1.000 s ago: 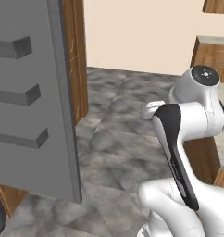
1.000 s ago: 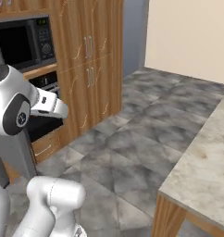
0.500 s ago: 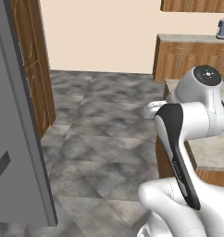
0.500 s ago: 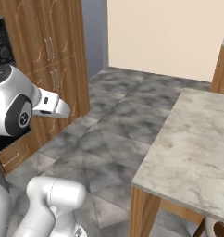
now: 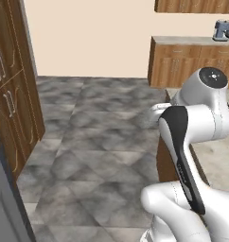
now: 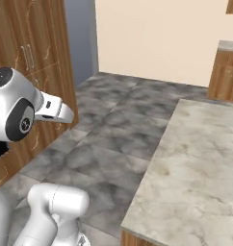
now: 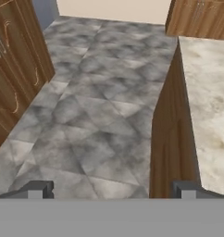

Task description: Place the liquor on the top shelf of the fridge to keep it out of children's reach, and place the orange and mushroom on lower shelves for easy access.

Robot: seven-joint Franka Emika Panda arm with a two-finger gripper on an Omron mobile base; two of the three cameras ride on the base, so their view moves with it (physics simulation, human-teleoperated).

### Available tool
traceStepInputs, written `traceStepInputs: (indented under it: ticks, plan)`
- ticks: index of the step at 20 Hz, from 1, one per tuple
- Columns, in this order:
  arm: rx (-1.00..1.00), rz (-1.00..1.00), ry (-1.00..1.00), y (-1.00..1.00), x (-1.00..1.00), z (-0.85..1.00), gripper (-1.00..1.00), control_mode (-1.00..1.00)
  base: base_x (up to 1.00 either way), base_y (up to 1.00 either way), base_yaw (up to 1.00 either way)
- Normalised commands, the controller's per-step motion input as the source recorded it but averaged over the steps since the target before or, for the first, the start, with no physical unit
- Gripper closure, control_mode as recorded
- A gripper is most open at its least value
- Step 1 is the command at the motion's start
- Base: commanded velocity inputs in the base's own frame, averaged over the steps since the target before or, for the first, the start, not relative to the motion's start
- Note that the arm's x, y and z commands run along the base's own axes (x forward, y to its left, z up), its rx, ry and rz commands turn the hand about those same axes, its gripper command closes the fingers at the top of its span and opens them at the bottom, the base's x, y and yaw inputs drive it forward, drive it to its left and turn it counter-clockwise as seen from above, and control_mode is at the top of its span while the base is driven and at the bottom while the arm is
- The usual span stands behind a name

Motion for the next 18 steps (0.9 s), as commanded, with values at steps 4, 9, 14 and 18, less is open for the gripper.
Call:
traceStepInputs:
  ticks: [4, 9, 14, 18]
  plan:
    - [0.00, 0.00, 0.00, 0.00, 0.00, 0.00, -1.00, 1.00, 1.00, 0.28, -0.12]
    - [0.00, 0.00, 0.00, 0.00, 0.00, 0.00, -1.00, 1.00, 1.00, 0.35, -0.16]
    - [0.00, 0.00, 0.00, 0.00, 0.00, 0.00, -1.00, 1.00, 1.00, 0.26, -0.30]
    - [0.00, 0.00, 0.00, 0.00, 0.00, 0.00, -1.00, 1.00, 1.00, 0.31, -0.34]
